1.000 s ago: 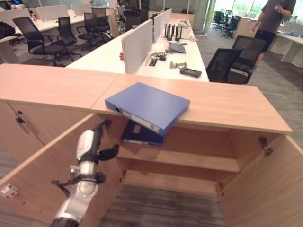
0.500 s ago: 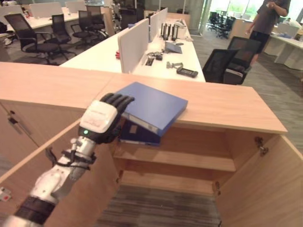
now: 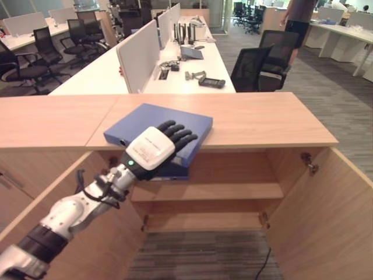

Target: Put the empty folder in the office cabinet

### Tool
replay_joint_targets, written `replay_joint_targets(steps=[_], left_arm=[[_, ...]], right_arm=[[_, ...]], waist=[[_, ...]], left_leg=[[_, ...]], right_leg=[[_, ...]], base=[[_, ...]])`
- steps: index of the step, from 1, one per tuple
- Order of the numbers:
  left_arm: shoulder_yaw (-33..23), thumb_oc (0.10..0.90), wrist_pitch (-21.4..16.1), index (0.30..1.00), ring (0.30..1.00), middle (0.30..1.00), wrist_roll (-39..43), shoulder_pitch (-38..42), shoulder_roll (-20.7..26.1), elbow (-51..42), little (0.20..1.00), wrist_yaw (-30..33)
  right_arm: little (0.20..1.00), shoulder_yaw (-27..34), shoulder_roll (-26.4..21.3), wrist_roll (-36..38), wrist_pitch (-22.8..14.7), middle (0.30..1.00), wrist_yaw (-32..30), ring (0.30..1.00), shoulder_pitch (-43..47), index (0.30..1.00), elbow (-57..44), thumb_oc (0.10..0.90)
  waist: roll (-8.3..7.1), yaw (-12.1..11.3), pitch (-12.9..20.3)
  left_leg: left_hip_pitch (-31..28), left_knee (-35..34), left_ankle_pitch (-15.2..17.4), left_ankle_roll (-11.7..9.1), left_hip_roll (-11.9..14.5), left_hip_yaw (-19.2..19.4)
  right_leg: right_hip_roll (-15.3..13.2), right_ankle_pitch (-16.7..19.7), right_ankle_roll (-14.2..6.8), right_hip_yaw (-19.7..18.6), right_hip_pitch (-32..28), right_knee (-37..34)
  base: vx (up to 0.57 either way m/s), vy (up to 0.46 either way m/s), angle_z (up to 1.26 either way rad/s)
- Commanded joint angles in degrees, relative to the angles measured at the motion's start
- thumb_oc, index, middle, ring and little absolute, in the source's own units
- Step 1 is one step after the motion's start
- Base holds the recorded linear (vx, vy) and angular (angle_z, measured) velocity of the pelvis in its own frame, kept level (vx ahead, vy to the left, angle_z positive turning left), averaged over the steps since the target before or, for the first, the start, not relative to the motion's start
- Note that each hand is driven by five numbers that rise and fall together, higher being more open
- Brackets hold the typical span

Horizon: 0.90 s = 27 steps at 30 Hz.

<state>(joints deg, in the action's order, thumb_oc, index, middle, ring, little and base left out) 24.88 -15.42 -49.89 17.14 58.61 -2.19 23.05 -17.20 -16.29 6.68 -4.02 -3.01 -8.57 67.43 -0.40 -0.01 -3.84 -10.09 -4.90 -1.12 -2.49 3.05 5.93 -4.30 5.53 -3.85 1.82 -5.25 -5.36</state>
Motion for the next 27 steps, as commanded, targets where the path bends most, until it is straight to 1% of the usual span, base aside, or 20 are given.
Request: replay_joint_targets(steps=[1,2,3,7,16,27], left_arm=[[-2.25,0.8,1.77,0.9,0.9,0.9,2.8,12.41,1.1,2.19,0.9,2.53],[-2.48,0.8,2.03,0.9,0.9,0.9,4.52,12.27,-1.51,3.93,0.9,2.54],[-2.42,0.8,2.03,0.9,0.9,0.9,4.53,12.34,-1.55,3.97,0.9,2.54],[-3.32,0.8,3.0,0.9,0.9,0.9,6.19,11.93,-4.78,7.14,0.9,2.73],[-4.14,0.8,4.09,0.9,0.9,0.9,6.87,11.99,-6.42,10.28,0.9,2.97],[-3.4,0.8,5.32,0.9,0.9,0.9,6.94,13.66,-7.83,13.34,0.9,3.3]], right_arm=[[0.9,-2.38,-0.49,-2.46,-2.08,0.9,0.73,0.9,3.1,0.9,-0.31,0.8],[0.9,-2.36,-0.4,-2.26,-1.95,0.9,0.69,0.9,2.92,0.9,-0.47,0.8],[0.9,-2.33,-0.43,-2.25,-1.95,0.9,0.69,0.9,2.9,0.9,-0.49,0.8],[0.9,-2.24,-0.48,-1.89,-2.02,0.9,0.76,0.9,2.1,0.9,-2.07,0.8],[0.9,-2.34,-0.92,-1.59,-2.01,0.9,1.18,0.9,0.92,0.9,-4.65,0.8],[0.9,-2.41,-0.46,-1.43,-1.73,0.9,0.84,0.9,1.91,0.9,-2.69,0.8]], waist=[[0.05,0.78,-0.36],[-0.09,1.11,-0.39],[-0.07,1.11,-0.39],[-0.38,1.52,-0.45],[-1.0,1.68,-0.35],[-1.23,1.84,-0.13]], left_leg=[[-0.52,-0.1,1.43,-2.59,0.22,-0.76],[-0.49,-0.1,1.37,-2.57,0.2,-0.9],[-0.48,-0.1,1.37,-2.57,0.2,-0.92],[-0.56,-0.1,1.46,-2.54,0.17,-1.14],[-0.61,-0.1,1.59,-2.52,0.29,-0.97],[-0.9,-0.1,1.72,-2.43,0.38,-1.0]], right_leg=[[-2.82,-4.1,-6.09,0.81,-5.09,0.36],[-2.88,-4.25,-5.98,0.78,-5.21,0.36],[-2.88,-4.26,-5.98,0.8,-5.22,0.36],[-2.87,-4.32,-5.79,0.76,-5.24,0.36],[-2.76,-4.34,-5.64,0.7,-5.2,0.49],[-2.71,-4.55,-5.44,0.62,-5.49,0.58]], base=[[0.0,0.0,0.0],[0.0,0.0,0.0],[0.0,0.0,0.0],[0.0,0.0,0.0],[0.0,0.0,0.0],[0.0,0.0,0.0]])
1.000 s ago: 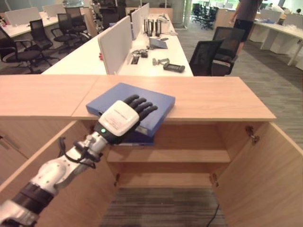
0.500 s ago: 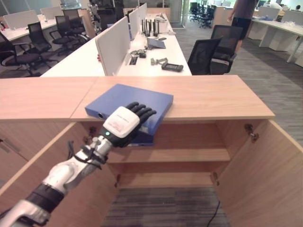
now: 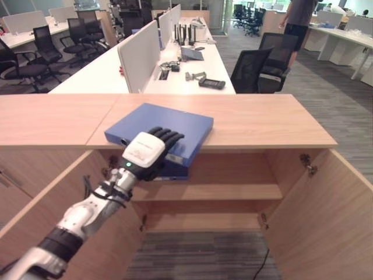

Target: Put the empty folder in the office cabinet

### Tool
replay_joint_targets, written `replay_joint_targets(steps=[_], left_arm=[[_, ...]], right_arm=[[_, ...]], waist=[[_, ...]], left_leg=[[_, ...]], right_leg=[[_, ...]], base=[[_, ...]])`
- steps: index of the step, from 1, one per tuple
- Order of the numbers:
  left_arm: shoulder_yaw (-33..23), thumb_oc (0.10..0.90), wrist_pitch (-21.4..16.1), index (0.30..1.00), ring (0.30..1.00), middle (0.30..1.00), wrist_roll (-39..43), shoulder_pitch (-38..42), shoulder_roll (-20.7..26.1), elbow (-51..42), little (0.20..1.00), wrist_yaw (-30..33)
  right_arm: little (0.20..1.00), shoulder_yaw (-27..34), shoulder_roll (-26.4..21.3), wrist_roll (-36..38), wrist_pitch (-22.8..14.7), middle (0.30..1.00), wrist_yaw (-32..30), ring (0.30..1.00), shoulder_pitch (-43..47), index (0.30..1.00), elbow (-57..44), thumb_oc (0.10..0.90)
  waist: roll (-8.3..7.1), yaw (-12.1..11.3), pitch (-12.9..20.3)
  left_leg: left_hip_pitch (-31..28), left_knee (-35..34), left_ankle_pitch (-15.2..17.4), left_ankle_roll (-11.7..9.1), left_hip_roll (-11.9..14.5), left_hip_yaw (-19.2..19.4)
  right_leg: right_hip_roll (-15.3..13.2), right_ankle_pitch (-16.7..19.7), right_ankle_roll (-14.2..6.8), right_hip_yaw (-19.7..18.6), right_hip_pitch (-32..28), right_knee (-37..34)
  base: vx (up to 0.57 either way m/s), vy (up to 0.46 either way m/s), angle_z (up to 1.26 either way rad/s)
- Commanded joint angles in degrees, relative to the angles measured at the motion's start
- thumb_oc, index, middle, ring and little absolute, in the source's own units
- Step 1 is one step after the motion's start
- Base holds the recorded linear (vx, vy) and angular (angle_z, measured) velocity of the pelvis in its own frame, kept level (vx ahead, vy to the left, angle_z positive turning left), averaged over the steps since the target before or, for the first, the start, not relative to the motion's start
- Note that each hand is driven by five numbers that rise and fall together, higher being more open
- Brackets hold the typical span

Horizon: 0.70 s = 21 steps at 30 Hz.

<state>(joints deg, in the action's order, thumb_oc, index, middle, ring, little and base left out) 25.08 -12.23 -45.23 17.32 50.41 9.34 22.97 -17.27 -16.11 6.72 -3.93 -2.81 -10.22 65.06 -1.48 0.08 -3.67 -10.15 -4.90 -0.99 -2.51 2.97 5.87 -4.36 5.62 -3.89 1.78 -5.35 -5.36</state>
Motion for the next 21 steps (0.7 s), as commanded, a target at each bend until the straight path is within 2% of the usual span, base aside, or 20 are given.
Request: replay_joint_targets(steps=[1,10,21], left_arm=[[-3.54,0.8,2.13,0.9,0.9,0.9,2.29,13.55,0.36,1.87,0.9,3.41],[-1.97,0.8,2.81,0.9,0.9,0.9,1.8,15.48,0.0,4.03,0.9,3.6],[0.43,0.8,3.45,0.9,0.9,0.9,0.64,18.65,0.27,6.2,0.9,3.45]], right_arm=[[0.9,-2.33,-0.62,-1.46,-1.83,0.9,0.63,0.9,3.58,0.9,-0.29,0.8],[0.9,-2.3,-0.75,-1.82,-1.57,0.9,0.33,0.9,4.16,0.9,1.06,0.8],[0.9,-2.45,-1.84,-1.73,-1.87,0.9,0.7,0.9,3.03,0.9,-2.05,0.8]], waist=[[-0.15,1.74,-0.31],[0.02,2.06,-0.2],[0.18,2.87,-0.16]], left_leg=[[-0.83,-0.1,1.59,-2.41,0.46,-0.95],[-1.09,-0.1,1.7,-2.41,0.5,-0.87],[-1.13,-0.1,1.68,-2.48,0.59,-0.34]], right_leg=[[-2.64,-4.65,-5.4,0.67,-5.39,0.58],[-2.54,-4.65,-5.33,0.66,-5.49,0.63],[-2.5,-4.63,-5.38,0.34,-5.18,0.77]], base=[[0.0,0.0,0.0],[0.0,0.0,0.0],[0.0,0.0,0.0]])
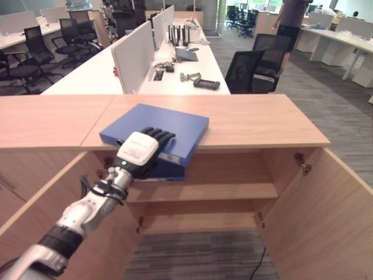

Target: Put the empty folder in the office cabinet

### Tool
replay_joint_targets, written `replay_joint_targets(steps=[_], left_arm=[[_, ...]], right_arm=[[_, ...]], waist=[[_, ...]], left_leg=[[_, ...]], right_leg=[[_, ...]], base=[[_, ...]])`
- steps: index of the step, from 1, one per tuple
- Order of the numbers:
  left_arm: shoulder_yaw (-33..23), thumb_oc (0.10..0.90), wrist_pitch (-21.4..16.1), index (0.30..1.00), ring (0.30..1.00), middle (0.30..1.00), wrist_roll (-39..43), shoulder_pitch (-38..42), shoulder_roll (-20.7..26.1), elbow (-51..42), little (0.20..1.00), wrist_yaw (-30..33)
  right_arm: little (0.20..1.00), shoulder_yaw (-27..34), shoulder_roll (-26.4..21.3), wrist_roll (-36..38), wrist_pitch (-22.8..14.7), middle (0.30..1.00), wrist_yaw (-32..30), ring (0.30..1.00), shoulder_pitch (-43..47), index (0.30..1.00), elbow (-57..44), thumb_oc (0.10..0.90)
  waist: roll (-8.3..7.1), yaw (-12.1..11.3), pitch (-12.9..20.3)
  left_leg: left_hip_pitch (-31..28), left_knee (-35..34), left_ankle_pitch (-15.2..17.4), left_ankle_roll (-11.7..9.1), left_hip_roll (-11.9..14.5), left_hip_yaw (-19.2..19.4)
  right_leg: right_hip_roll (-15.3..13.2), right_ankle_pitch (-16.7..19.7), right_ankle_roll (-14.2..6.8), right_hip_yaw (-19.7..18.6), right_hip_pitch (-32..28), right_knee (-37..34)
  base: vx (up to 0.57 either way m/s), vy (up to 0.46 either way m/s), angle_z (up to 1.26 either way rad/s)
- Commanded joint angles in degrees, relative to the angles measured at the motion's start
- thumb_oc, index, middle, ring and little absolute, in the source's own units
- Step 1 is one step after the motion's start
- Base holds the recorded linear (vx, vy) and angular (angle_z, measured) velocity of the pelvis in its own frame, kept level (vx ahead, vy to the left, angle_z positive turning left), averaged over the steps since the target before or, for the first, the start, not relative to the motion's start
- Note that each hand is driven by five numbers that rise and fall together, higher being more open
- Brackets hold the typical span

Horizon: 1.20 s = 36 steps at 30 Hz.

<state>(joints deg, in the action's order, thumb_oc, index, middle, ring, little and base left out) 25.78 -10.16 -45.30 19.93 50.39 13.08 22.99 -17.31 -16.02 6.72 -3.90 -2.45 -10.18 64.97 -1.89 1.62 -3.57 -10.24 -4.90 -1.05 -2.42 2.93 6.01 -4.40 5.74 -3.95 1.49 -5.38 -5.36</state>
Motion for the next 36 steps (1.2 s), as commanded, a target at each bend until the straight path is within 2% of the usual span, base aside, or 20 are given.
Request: replay_joint_targets(steps=[1,4,5,27,31,36], left_arm=[[0.11,0.8,1.52,0.9,0.9,0.9,0.67,16.39,0.32,2.86,0.9,3.43],[0.36,0.775,1.54,0.862,0.862,0.862,0.65,16.61,0.32,3.27,0.862,3.29],[0.41,0.4,1.57,0.3,0.3,0.3,0.71,16.76,0.27,3.42,0.3,3.34],[-2.2,0.4,1.46,0.3,0.3,0.3,4.24,15.58,-1.14,3.01,0.3,3.22],[-4.0,0.4,1.33,0.3,0.3,0.3,5.92,15.59,-1.29,1.23,0.3,3.29],[-10.14,0.4,-0.01,0.3,0.3,0.3,11.4,15.88,-1.47,-6.85,0.3,4.58]], right_arm=[[0.9,-2.42,-2.04,-1.72,-1.91,0.9,0.35,0.9,2.91,0.9,-2.31,0.8],[0.9,-2.4,-2.1,-1.78,-1.94,0.9,0.37,0.9,2.85,0.9,-2.46,0.8],[0.9,-2.42,-2.15,-1.72,-1.94,0.9,0.37,0.9,2.94,0.9,-2.37,0.8],[0.9,-2.26,-2.08,-1.62,-1.69,0.9,0.27,0.9,2.43,0.9,-3.69,0.8],[0.9,-2.31,-2.01,-1.78,-1.46,0.9,0.34,0.9,2.17,0.9,-4.08,0.8],[0.9,-2.23,-1.4,-1.79,-0.92,0.9,0.45,0.9,2.29,0.9,-3.67,0.8]], waist=[[0.58,1.41,-0.28],[0.63,1.55,-0.29],[0.69,1.62,-0.3],[0.53,1.66,-0.11],[0.47,1.63,-0.02],[0.44,0.97,0.15]], left_leg=[[-1.07,-0.1,1.76,-2.57,0.61,-0.43],[-1.11,-0.1,1.78,-2.59,0.62,-0.3],[-1.12,-0.1,1.77,-2.57,0.62,-0.27],[-1.07,-0.1,1.47,-2.67,0.64,-0.33],[-0.95,-0.1,1.43,-2.66,0.62,-0.6],[-0.8,-0.1,1.27,-2.66,0.55,-0.87]], right_leg=[[-2.47,-4.72,-5.31,0.52,-5.13,0.81],[-2.43,-4.77,-5.32,0.55,-5.07,0.86],[-2.4,-4.77,-5.32,0.5,-5.08,0.89],[-2.31,-4.71,-5.14,0.38,-5.14,0.93],[-2.4,-4.65,-5.1,0.47,-5.11,0.88],[-2.42,-4.66,-4.96,0.64,-5.13,0.86]], base=[[0.0,0.0,0.0],[0.0,-0.001,-0.02],[-0.01,-0.001,-0.06],[0.0,0.0,-0.01],[0.0,0.0,0.0],[0.0,-0.001,0.01]])
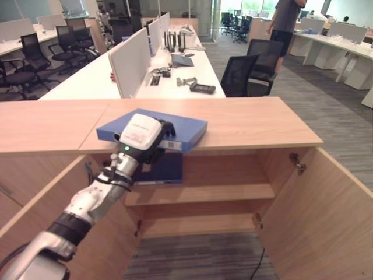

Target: Put the empty folder in the office cabinet

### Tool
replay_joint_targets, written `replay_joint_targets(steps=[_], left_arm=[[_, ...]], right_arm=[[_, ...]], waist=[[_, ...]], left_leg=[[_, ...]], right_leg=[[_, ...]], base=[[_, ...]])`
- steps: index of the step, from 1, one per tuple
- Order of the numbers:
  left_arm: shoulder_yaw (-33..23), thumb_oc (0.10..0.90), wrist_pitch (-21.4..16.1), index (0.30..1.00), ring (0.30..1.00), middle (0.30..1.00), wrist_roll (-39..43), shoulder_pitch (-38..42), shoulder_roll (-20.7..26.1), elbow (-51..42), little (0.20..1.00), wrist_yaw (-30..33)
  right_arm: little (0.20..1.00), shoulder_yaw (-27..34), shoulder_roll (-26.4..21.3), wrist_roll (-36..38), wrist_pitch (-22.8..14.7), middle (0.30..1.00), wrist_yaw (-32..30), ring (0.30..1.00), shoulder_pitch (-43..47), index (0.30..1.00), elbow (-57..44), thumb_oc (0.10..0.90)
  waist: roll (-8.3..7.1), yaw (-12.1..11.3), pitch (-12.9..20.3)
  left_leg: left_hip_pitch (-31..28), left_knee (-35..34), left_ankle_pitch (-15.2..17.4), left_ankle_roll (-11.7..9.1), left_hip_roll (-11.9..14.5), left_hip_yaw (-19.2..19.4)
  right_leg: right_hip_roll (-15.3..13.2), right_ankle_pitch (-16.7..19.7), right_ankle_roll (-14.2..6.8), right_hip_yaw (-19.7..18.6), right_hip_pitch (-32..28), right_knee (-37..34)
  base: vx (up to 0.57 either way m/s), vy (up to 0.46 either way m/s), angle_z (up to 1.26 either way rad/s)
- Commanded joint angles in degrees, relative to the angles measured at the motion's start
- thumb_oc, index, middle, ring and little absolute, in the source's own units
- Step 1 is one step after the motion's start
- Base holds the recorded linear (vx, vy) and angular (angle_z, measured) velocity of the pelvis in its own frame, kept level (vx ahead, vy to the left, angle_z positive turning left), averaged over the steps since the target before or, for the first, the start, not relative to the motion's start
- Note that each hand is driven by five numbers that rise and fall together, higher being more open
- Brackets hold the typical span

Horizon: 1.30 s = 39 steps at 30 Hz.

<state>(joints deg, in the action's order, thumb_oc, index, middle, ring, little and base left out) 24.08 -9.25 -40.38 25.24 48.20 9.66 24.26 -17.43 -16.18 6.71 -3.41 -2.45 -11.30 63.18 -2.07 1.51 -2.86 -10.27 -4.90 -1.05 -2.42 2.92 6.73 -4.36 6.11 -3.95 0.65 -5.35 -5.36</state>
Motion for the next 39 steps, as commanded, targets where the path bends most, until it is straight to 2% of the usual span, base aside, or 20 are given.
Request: replay_joint_targets(steps=[1,3,4,6,12,21,24,25,26,27,29,30,31,32,33,35,37,38,39], left_arm=[[-8.66,0.4,-0.86,0.3,0.3,0.3,6.51,10.35,0.77,-3.65,0.3,3.18],[-10.14,0.4,-1.06,0.3,0.3,0.3,7.48,10.37,0.64,-5.67,0.3,3.54],[-13.26,0.4,-1.95,0.3,0.3,0.3,10.32,10.75,-0.36,-9.24,0.3,4.86],[-15.74,0.4,-2.54,0.3,0.3,0.3,12.63,10.71,-1.38,-12.26,0.3,5.42],[-21.35,0.4,-4.88,0.3,0.3,0.3,18.91,12.34,-3.02,-20.1,0.3,7.84],[-25.49,0.4,-9.33,0.3,0.3,0.3,30.95,12.84,-4.73,-27.43,0.3,9.6],[-26.41,0.4,-12.62,0.3,0.3,0.3,39.87,12.24,-5.9,-29.31,0.3,6.47],[-27.3,0.4,-14.51,0.3,0.3,0.3,46.54,11.15,-6.53,-30.78,0.3,3.61],[-27.59,0.4,-15.35,0.3,0.3,0.3,49.8,10.69,-6.77,-31.0,0.3,2.28],[-27.69,0.4,-15.39,0.3,0.3,0.3,49.96,10.65,-6.75,-30.99,0.3,2.13],[-29.09,0.4,-16.79,0.3,0.3,0.3,60.61,8.6,-7.39,-31.38,0.3,-2.9],[-29.17,0.4,-16.83,0.3,0.3,0.3,60.74,8.57,-7.37,-31.35,0.3,-3.03],[-29.82,0.4,-16.95,0.3,0.3,0.3,65.4,6.88,-7.35,-30.97,0.3,-5.64],[-29.9,0.4,-16.97,0.3,0.3,0.3,65.52,6.83,-7.33,-30.95,0.3,-5.75],[-30.09,0.4,-17.06,0.3,0.3,0.3,70.7,5.01,-7.16,-29.99,0.3,-8.89],[-30.06,0.4,-16.83,0.3,0.3,0.3,73.22,4.11,-6.79,-29.26,0.3,-10.39],[-30.19,0.4,-15.77,0.3,0.3,0.3,80.51,0.92,-5.35,-28.2,0.3,-15.38],[-30.21,0.4,-15.79,0.3,0.3,0.3,80.61,0.87,-5.32,-28.15,0.3,-15.47],[-30.46,0.4,-14.62,0.3,0.3,0.3,84.24,-1.64,-3.64,-26.8,0.3,-17.79]], right_arm=[[0.9,-2.18,-1.27,-1.78,-1.42,0.9,0.44,0.9,3.45,0.9,-1.85,0.8],[0.9,-2.29,-1.07,-1.81,-1.33,0.9,0.43,0.9,3.64,0.9,-1.47,0.8],[0.9,-2.42,-0.28,-1.96,-0.93,0.9,0.49,0.9,4.1,0.9,-0.24,0.8],[0.9,-2.53,-0.18,-1.99,-0.72,0.9,0.48,0.9,4.61,0.9,0.77,0.8],[0.9,-2.7,0.73,-2.42,-0.1,0.9,0.38,0.9,5.82,0.9,3.29,0.8],[0.9,-2.84,0.59,-2.86,0.6,0.9,0.14,0.9,7.29,0.9,5.18,0.8],[0.9,-2.56,0.26,-2.8,0.98,0.9,0.15,0.9,7.71,0.9,5.23,0.8],[0.9,-2.4,-0.04,-2.84,1.21,0.9,0.42,0.9,7.88,0.9,5.12,0.8],[0.9,-2.3,-0.21,-2.84,1.34,0.9,0.42,0.9,7.96,0.9,5.1,0.8],[0.9,-2.32,-0.24,-2.85,1.34,0.9,0.43,0.9,7.96,0.9,5.09,0.8],[0.9,-2.32,-0.46,-3.08,1.82,0.9,1.1,0.9,8.16,0.9,5.28,0.8],[0.9,-2.35,-0.48,-3.08,1.82,0.9,1.11,0.9,8.17,0.9,5.28,0.8],[0.9,-2.34,-0.65,-3.43,2.0,0.9,1.27,0.9,8.36,0.9,5.4,0.8],[0.9,-2.37,-0.67,-3.43,2.0,0.9,1.27,0.9,8.36,0.9,5.4,0.8],[0.9,-2.24,-0.92,-3.64,2.13,0.9,1.52,0.9,8.62,0.9,5.44,0.8],[0.9,-2.1,-1.04,-3.76,2.19,0.9,1.64,0.9,8.71,0.9,5.49,0.8],[0.9,-1.79,-1.23,-3.87,2.4,0.9,2.0,0.9,9.16,0.9,5.73,0.8],[0.9,-1.83,-1.22,-3.87,2.4,0.9,2.0,0.9,9.13,0.9,5.74,0.8],[0.9,-1.57,-1.36,-4.06,2.4,0.9,2.04,0.9,9.37,0.9,5.97,0.8]], waist=[[0.64,1.14,-0.58],[0.67,1.03,-0.57],[0.67,0.63,-0.44],[0.8,0.54,-0.34],[1.21,0.0,-0.08],[1.62,-1.05,0.09],[1.69,-1.37,0.03],[1.77,-1.57,0.12],[1.83,-1.65,0.1],[1.85,-1.61,0.1],[1.94,-1.91,0.12],[1.95,-1.88,0.12],[1.98,-2.13,0.08],[2.0,-2.08,0.09],[2.05,-2.25,0.03],[2.07,-2.38,0.05],[2.2,-2.77,-0.08],[2.2,-2.73,-0.08],[2.28,-3.0,-0.23]], left_leg=[[-0.77,-0.1,1.28,-2.67,0.56,-1.58],[-0.78,-0.1,1.29,-2.67,0.52,-1.62],[-0.77,-0.1,1.3,-2.65,0.5,-1.63],[-0.82,-0.1,1.28,-2.65,0.53,-1.73],[-0.79,-0.1,1.14,-2.62,0.37,-2.25],[-0.45,-0.1,0.89,-2.65,0.35,-2.62],[-0.16,-0.1,0.46,-2.65,0.36,-2.83],[-0.17,-0.1,0.49,-2.66,0.35,-3.03],[-0.13,-0.1,0.47,-2.68,0.35,-3.16],[-0.13,-0.1,0.47,-2.68,0.35,-3.17],[-0.14,-0.1,0.5,-2.73,0.35,-3.38],[-0.15,-0.1,0.5,-2.73,0.35,-3.38],[-0.12,-0.1,0.49,-2.76,0.39,-3.54],[-0.12,-0.1,0.5,-2.77,0.4,-3.55],[-0.09,-0.1,0.45,-2.77,0.42,-3.69],[-0.07,-0.1,0.44,-2.76,0.4,-3.79],[0.05,-0.1,0.31,-2.76,0.38,-4.07],[-0.2,-0.1,0.69,-2.77,0.38,-4.1],[0.04,-0.1,0.23,-2.76,0.38,-4.19]], right_leg=[[-2.45,-5.03,-4.97,1.47,-5.15,0.87],[-2.44,-5.0,-4.94,1.51,-5.16,0.86],[-2.44,-4.99,-4.89,1.67,-5.22,0.8],[-2.47,-5.06,-4.83,1.83,-5.37,0.76],[-2.56,-5.2,-4.67,2.18,-5.51,0.67],[-2.54,-5.21,-4.54,2.75,-5.54,0.72],[-2.53,-4.94,-4.42,3.04,-5.45,0.76],[-2.54,-4.98,-4.35,3.2,-5.49,0.76],[-2.54,-5.02,-4.32,3.26,-5.57,0.75],[-2.54,-5.03,-4.31,3.27,-5.58,0.74],[-2.52,-5.22,-4.21,3.58,-5.79,0.69],[-2.51,-5.22,-4.21,3.58,-5.8,0.69],[-2.53,-5.24,-4.16,3.71,-5.81,0.72],[-2.53,-5.24,-4.16,3.72,-5.82,0.71],[-2.5,-5.3,-4.09,3.79,-5.9,0.75],[-2.48,-5.3,-4.08,3.9,-5.96,0.75],[-2.45,-5.35,-4.09,4.06,-6.07,0.77],[-2.45,-5.68,-4.13,4.09,-6.34,0.76],[-2.42,-5.36,-4.06,4.13,-6.21,0.82]], base=[[0.0,0.0,0.0],[0.0,0.0,0.0],[0.0,0.0,0.0],[0.0,0.0,0.0],[0.0,-0.003,0.05],[0.0,-0.002,0.02],[-0.01,-0.004,0.0],[0.0,0.0,0.0],[0.0,0.0,0.0],[-0.01,-0.006,0.05],[0.0,-0.006,0.09],[0.0,-0.006,0.08],[0.0,-0.002,0.04],[-0.01,-0.003,0.04],[0.0,-0.001,0.04],[0.0,-0.002,0.04],[0.0,-0.001,0.06],[0.0,0.002,0.03],[0.0,0.0,0.0]])
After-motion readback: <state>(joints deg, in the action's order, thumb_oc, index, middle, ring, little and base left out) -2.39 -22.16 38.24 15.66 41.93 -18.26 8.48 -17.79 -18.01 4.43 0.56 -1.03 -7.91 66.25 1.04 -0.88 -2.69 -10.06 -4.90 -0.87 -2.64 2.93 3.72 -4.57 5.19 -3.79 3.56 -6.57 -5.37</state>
